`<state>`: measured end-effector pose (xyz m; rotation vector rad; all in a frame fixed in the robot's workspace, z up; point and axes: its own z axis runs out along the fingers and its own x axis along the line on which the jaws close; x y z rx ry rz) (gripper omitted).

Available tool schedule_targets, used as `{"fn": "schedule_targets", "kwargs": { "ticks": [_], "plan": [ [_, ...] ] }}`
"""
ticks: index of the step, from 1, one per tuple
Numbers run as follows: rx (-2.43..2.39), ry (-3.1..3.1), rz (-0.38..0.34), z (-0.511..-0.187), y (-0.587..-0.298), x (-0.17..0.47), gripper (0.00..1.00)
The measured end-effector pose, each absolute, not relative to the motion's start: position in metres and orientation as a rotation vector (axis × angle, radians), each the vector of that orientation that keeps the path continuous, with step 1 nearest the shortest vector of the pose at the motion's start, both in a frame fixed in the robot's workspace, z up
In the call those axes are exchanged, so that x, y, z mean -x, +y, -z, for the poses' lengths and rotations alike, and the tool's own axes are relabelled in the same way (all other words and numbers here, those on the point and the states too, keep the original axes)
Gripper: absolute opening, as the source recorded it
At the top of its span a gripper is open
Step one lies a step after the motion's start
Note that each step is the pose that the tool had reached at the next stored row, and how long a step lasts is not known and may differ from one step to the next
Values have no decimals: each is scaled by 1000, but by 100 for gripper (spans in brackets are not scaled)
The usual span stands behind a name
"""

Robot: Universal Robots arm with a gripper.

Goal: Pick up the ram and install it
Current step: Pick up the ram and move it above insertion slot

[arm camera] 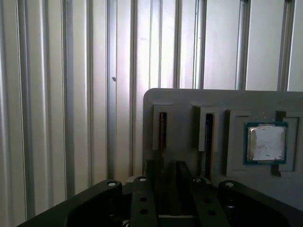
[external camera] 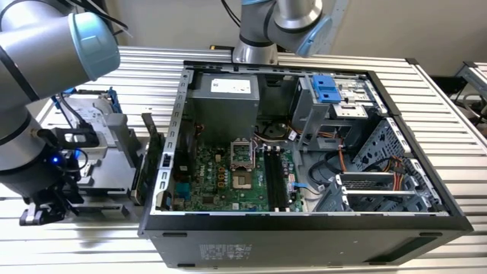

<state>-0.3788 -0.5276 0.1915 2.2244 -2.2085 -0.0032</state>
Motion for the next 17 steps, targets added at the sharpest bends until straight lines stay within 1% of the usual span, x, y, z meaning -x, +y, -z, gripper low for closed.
{"fn": "schedule_targets", "kwargs": {
  "ticks": [13, 14, 17],
  "plan": [
    [-2223, -2207, 1, -191, -529, 379, 100],
    [-2223, -2207, 1, -191, -529, 379, 0],
    [-2223, -2207, 1, -191, -529, 379, 0]
  ]
}}
